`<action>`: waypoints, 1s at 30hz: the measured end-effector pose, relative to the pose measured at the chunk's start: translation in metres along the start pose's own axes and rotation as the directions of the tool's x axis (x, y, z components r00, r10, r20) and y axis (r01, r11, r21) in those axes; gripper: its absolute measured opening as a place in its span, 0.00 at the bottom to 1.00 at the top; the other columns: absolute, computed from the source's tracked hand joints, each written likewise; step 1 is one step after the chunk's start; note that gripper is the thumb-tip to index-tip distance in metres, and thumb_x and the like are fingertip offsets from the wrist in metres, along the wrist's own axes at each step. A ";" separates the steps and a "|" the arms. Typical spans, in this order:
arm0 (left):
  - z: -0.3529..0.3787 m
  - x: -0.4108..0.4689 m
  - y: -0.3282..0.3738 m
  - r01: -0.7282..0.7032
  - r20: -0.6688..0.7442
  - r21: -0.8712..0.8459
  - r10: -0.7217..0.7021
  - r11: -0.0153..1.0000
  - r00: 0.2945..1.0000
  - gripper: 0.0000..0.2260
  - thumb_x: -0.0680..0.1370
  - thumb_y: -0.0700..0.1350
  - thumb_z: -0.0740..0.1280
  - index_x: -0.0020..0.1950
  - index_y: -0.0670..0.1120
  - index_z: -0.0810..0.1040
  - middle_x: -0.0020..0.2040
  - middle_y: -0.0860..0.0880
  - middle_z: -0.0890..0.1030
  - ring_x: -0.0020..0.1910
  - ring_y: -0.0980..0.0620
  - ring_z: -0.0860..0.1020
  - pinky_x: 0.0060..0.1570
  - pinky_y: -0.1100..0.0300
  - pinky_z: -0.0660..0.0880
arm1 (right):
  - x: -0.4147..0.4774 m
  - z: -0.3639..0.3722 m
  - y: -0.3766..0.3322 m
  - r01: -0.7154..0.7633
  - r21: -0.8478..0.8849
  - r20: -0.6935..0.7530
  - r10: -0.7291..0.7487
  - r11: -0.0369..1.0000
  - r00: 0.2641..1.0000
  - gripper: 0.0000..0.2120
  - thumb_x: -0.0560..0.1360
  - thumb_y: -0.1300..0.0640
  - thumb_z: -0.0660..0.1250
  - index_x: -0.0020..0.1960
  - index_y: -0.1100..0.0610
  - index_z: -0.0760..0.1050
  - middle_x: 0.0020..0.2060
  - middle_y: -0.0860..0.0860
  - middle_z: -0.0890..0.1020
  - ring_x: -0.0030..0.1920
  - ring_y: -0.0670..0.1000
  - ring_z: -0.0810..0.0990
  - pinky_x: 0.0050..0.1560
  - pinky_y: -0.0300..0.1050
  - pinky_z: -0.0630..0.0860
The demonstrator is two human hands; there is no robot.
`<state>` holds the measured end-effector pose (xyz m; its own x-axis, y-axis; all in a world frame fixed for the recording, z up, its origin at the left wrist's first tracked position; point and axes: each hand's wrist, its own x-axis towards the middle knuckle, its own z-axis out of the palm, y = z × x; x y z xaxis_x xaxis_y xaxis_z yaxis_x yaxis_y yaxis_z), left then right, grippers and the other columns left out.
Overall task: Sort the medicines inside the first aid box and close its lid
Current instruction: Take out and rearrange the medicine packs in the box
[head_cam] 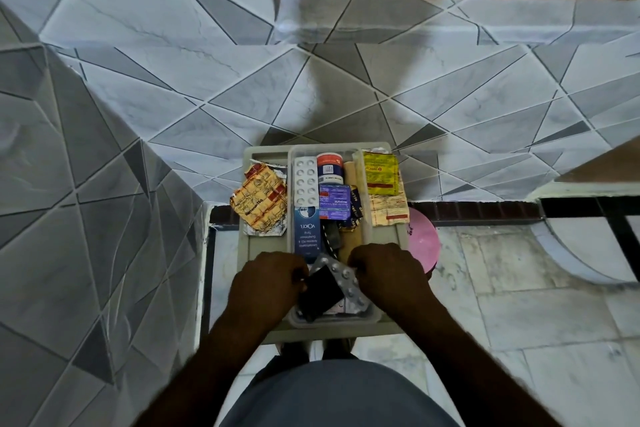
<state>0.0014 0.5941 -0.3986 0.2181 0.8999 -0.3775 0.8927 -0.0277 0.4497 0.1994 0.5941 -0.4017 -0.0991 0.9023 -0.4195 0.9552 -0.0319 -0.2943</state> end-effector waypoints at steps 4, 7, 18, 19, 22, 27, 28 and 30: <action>0.015 -0.005 0.007 -0.118 -0.014 0.093 0.120 0.989 0.993 0.11 0.78 0.52 0.64 0.59 0.54 0.80 0.58 0.52 0.77 0.54 0.53 0.77 0.45 0.65 0.68 | -0.001 0.002 -0.002 0.052 -0.046 0.019 -0.051 0.998 0.999 0.12 0.74 0.57 0.64 0.55 0.47 0.79 0.53 0.50 0.82 0.53 0.55 0.80 0.48 0.46 0.75; 0.021 -0.004 0.003 -0.114 0.012 0.139 0.114 0.984 0.993 0.13 0.77 0.54 0.66 0.61 0.54 0.79 0.60 0.51 0.76 0.54 0.51 0.78 0.50 0.59 0.75 | -0.005 0.008 -0.001 0.093 -0.123 0.038 -0.089 0.988 0.995 0.15 0.76 0.56 0.63 0.60 0.46 0.78 0.57 0.50 0.81 0.56 0.55 0.79 0.52 0.45 0.74; 0.041 0.000 -0.004 -0.161 -0.068 0.221 0.180 0.962 0.981 0.11 0.76 0.48 0.68 0.58 0.49 0.80 0.58 0.49 0.79 0.50 0.49 0.80 0.44 0.56 0.77 | -0.006 0.019 -0.003 0.172 -0.152 -0.018 -0.177 0.973 0.984 0.13 0.76 0.57 0.65 0.59 0.48 0.79 0.55 0.50 0.79 0.52 0.55 0.81 0.46 0.45 0.73; 0.036 0.000 -0.005 -0.155 -0.090 0.135 0.168 0.979 0.982 0.11 0.77 0.50 0.67 0.58 0.51 0.80 0.57 0.51 0.78 0.50 0.52 0.79 0.46 0.59 0.76 | -0.004 0.015 0.000 0.160 -0.083 -0.024 -0.162 0.984 0.986 0.13 0.76 0.55 0.65 0.59 0.47 0.79 0.55 0.49 0.79 0.53 0.54 0.80 0.48 0.45 0.75; 0.017 0.004 -0.008 -0.116 -0.158 -0.132 0.095 0.984 0.983 0.08 0.75 0.53 0.70 0.52 0.53 0.82 0.46 0.57 0.76 0.42 0.61 0.75 0.41 0.71 0.68 | 0.005 -0.003 0.012 0.094 0.183 -0.130 -0.070 0.979 0.989 0.09 0.77 0.51 0.66 0.55 0.47 0.81 0.51 0.45 0.83 0.49 0.47 0.81 0.51 0.45 0.77; -0.012 0.028 -0.033 0.021 -0.333 -0.457 -0.193 0.889 0.923 0.02 0.75 0.48 0.71 0.46 0.51 0.83 0.41 0.55 0.82 0.40 0.63 0.77 0.39 0.70 0.67 | 0.041 -0.017 0.055 -0.055 0.483 -0.287 0.217 0.874 0.933 0.03 0.74 0.53 0.70 0.46 0.50 0.82 0.41 0.44 0.84 0.42 0.43 0.81 0.48 0.47 0.79; -0.014 0.035 -0.042 0.048 -0.368 -0.497 -0.260 0.866 0.893 0.03 0.75 0.47 0.71 0.46 0.49 0.83 0.42 0.53 0.82 0.41 0.59 0.78 0.41 0.67 0.68 | 0.050 -0.018 0.062 -0.089 0.520 -0.272 0.263 0.850 0.926 0.02 0.74 0.52 0.71 0.46 0.50 0.82 0.41 0.46 0.85 0.42 0.47 0.82 0.48 0.51 0.80; -0.014 0.047 -0.063 0.093 -0.419 -0.536 -0.360 0.839 0.833 0.05 0.75 0.46 0.71 0.48 0.48 0.83 0.44 0.50 0.83 0.44 0.53 0.80 0.44 0.61 0.71 | 0.068 -0.020 0.072 -0.134 0.615 -0.221 0.333 0.777 0.917 0.02 0.73 0.53 0.71 0.45 0.51 0.81 0.40 0.50 0.86 0.41 0.50 0.84 0.47 0.56 0.82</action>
<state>-0.0496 0.6446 -0.4334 -0.3050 0.9424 -0.1372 0.5582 0.2936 0.7760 0.2672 0.6622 -0.4345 0.2887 0.9115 -0.2929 0.5839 -0.4101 -0.7006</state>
